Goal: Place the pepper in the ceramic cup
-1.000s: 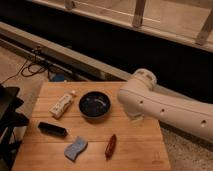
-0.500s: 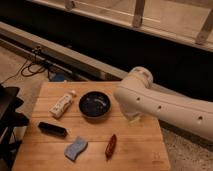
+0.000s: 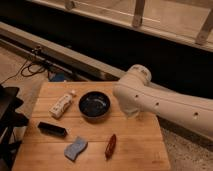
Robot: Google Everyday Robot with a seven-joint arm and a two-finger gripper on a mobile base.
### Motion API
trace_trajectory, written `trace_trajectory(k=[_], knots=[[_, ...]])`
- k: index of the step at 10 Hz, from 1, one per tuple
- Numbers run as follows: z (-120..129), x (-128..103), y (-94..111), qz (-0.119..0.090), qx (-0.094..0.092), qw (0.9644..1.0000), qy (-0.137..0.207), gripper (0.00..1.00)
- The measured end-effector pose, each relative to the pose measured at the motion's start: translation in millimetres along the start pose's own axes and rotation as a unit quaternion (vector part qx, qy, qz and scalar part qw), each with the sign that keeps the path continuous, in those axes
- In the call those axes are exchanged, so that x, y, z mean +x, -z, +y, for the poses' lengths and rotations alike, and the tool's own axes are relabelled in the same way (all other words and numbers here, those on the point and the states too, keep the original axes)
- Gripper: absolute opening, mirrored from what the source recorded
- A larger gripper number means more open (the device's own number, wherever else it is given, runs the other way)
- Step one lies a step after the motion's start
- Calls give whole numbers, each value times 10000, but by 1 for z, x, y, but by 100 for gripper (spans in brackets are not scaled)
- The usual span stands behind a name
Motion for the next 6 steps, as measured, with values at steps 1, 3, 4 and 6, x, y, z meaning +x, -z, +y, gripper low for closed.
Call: trace_trajectory(k=[1, 3, 4, 6], knots=[[7, -2, 0, -73, -75, 9999, -9, 50], [18, -7, 5, -55, -4, 10000, 66, 68], [17, -11, 7, -35, 123, 9995, 273, 78], [1, -16, 4, -25, 252, 9969, 744, 80]])
